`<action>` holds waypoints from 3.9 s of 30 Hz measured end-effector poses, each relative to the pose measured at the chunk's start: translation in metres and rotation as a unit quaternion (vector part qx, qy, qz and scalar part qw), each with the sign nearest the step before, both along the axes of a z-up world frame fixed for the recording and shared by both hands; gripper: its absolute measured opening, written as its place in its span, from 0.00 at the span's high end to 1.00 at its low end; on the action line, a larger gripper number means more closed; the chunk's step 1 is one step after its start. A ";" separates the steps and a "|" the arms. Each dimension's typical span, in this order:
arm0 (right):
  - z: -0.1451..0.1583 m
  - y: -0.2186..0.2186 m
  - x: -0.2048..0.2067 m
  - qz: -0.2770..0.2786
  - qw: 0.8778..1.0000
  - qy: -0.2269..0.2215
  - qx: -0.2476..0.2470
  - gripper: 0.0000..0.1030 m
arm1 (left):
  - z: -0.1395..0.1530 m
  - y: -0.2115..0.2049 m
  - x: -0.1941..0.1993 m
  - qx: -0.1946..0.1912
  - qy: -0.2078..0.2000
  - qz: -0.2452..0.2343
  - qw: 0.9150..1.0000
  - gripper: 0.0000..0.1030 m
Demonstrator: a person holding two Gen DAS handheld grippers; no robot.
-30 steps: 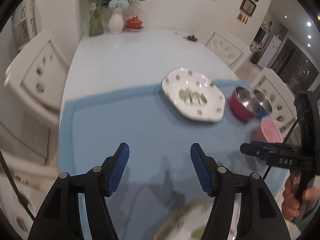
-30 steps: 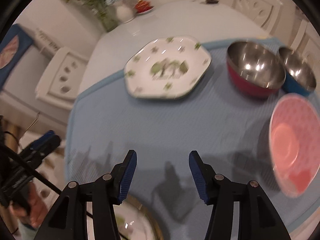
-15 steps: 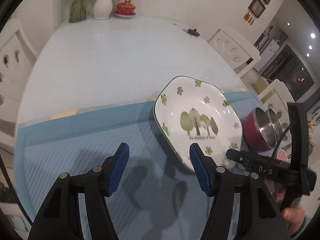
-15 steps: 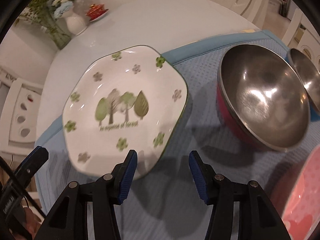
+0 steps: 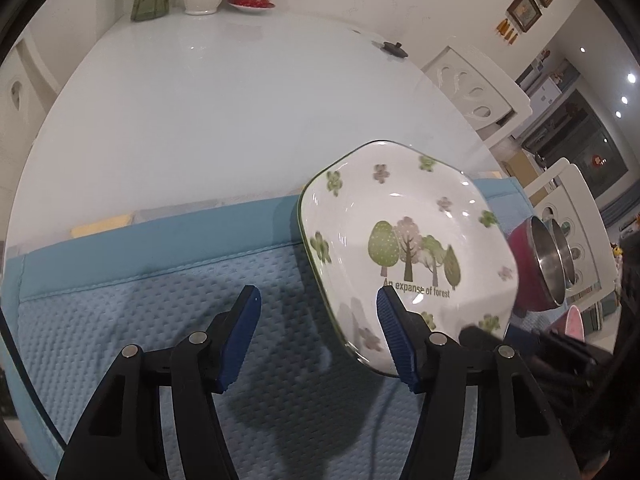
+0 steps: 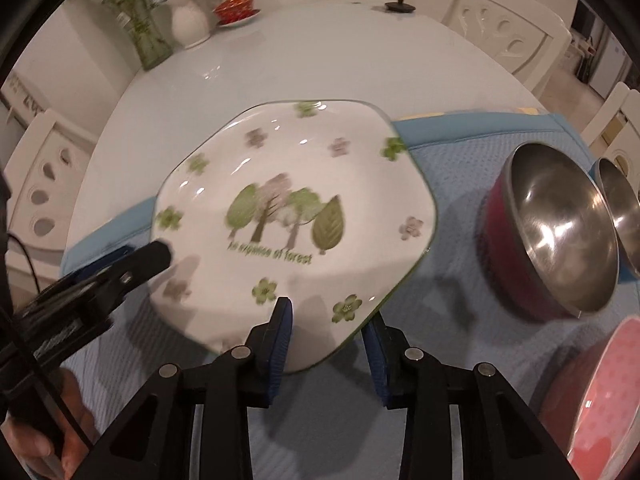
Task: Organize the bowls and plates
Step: 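Move the right gripper to the second tree-print hexagonal plate and grasp its rim, then lift the second hexagonal plate and carry it over the plate stack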
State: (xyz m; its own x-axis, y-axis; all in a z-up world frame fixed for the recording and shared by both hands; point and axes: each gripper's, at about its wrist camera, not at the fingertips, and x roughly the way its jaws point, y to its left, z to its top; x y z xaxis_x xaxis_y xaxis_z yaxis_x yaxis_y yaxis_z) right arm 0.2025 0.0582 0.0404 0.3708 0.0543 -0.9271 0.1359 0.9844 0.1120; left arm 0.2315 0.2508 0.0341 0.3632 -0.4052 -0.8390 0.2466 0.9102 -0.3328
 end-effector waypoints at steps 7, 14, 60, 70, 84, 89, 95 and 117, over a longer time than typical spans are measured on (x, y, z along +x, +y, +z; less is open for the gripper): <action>-0.007 -0.001 -0.013 -0.021 0.998 0.015 0.053 0.63 | 0.002 0.010 0.002 0.010 -0.002 0.006 1.000 0.44; -0.014 -0.040 -0.004 -0.046 0.996 -0.004 0.072 0.63 | -0.005 -0.002 0.021 0.008 -0.006 0.002 1.000 0.44; 0.085 0.038 -0.174 0.206 0.968 -0.106 0.099 0.65 | 0.109 0.061 -0.219 0.033 -0.103 0.119 0.987 0.81; 0.069 0.037 -0.258 0.268 0.956 -0.060 0.099 0.65 | 0.080 0.058 -0.325 0.025 -0.053 0.176 0.983 0.81; 0.029 0.028 -0.285 0.294 0.953 -0.004 0.072 0.65 | 0.033 0.032 -0.367 0.020 0.002 0.190 0.982 0.81; 0.022 0.033 -0.286 0.296 0.953 0.006 0.070 0.65 | 0.029 0.032 -0.373 0.021 0.008 0.194 0.981 0.81; 0.018 0.036 -0.286 0.296 0.953 0.012 0.068 0.65 | 0.028 0.035 -0.374 0.013 0.010 0.197 0.980 0.81; 0.016 0.011 -0.276 0.235 0.963 0.043 0.126 0.65 | 0.044 0.057 -0.376 0.002 -0.006 0.208 0.978 0.81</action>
State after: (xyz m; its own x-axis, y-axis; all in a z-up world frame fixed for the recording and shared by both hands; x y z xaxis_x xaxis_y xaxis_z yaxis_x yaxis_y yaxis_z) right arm -0.0731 0.0691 0.0559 0.1721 0.4240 -0.8892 -0.2991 0.8825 0.3630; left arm -0.1444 0.3083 0.0779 0.5057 -0.2168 -0.8350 -0.1421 0.9337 -0.3285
